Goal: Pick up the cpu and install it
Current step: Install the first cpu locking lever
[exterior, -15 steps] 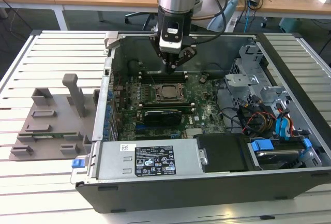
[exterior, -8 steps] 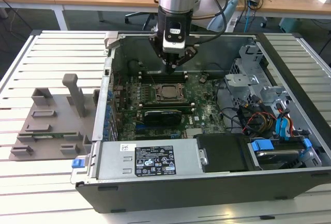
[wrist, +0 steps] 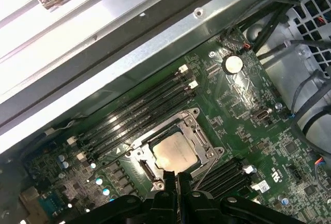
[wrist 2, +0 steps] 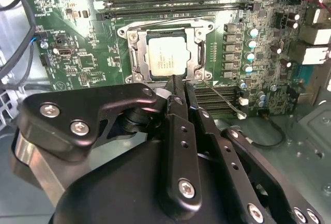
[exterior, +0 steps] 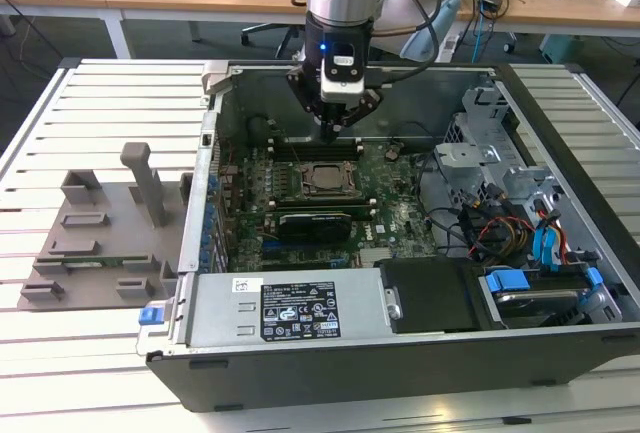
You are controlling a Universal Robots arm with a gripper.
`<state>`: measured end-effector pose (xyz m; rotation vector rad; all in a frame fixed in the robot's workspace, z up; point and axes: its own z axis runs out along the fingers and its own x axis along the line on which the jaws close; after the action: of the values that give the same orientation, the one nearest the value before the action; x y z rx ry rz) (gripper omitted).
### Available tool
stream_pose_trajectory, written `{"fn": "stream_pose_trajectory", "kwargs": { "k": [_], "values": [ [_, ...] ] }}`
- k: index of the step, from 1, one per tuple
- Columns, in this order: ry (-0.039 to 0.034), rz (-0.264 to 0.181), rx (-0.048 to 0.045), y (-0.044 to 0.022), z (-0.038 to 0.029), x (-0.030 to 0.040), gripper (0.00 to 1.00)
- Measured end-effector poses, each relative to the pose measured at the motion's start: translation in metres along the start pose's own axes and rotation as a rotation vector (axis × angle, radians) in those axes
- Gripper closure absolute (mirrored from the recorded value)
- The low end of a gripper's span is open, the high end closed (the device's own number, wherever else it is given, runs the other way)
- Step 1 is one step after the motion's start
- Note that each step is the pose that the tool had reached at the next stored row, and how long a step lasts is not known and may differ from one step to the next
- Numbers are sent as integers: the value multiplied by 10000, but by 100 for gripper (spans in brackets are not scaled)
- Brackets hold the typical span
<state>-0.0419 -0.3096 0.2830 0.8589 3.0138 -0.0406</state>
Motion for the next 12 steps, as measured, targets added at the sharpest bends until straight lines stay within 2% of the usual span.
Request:
{"fn": "stream_pose_trajectory", "kwargs": {
  "k": [12],
  "values": [
    [-29, -1300, -20, 0, 0, 0, 84]
  ]
}}
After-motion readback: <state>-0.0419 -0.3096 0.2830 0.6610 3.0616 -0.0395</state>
